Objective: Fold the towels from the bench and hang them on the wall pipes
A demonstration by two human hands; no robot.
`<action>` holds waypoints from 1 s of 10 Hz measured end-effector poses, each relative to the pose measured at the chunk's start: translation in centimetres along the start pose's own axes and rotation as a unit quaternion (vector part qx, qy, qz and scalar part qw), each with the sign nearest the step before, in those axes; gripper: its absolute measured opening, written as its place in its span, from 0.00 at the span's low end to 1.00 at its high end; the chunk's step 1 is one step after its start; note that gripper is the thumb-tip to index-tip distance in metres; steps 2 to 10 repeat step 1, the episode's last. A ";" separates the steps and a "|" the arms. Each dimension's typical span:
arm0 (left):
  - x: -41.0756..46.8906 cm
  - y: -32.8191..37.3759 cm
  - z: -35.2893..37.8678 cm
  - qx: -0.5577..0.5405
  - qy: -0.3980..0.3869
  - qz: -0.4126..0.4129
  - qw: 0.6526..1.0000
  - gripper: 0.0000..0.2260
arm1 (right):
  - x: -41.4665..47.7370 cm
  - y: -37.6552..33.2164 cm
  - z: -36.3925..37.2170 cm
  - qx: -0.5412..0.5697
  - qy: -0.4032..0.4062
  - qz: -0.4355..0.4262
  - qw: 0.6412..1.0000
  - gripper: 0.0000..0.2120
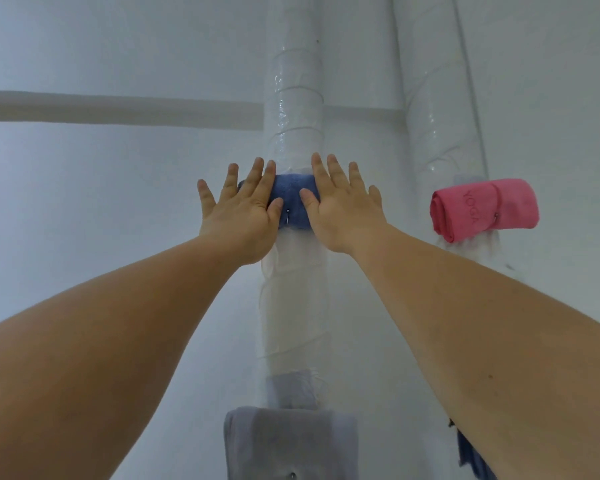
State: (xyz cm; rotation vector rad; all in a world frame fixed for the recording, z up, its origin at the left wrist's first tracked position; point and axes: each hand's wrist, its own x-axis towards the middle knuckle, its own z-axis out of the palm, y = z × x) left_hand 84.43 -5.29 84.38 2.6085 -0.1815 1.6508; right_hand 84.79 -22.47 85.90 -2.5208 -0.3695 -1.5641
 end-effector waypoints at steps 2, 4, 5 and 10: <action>-0.7 0.8 -1.2 -0.010 -0.005 -0.008 1.000 0.27 | -0.9 0.2 -0.9 0.006 0.003 -0.019 1.000 0.31; -0.7 0.8 -1.2 -0.010 -0.005 -0.008 1.000 0.27 | -0.9 0.2 -0.9 0.006 0.003 -0.019 1.000 0.31; -0.7 0.8 -1.2 -0.010 -0.005 -0.008 1.000 0.27 | -0.9 0.2 -0.9 0.006 0.003 -0.019 1.000 0.31; -0.7 0.8 -1.2 -0.010 -0.005 -0.008 1.000 0.27 | -0.9 0.2 -0.9 0.006 0.003 -0.019 1.000 0.31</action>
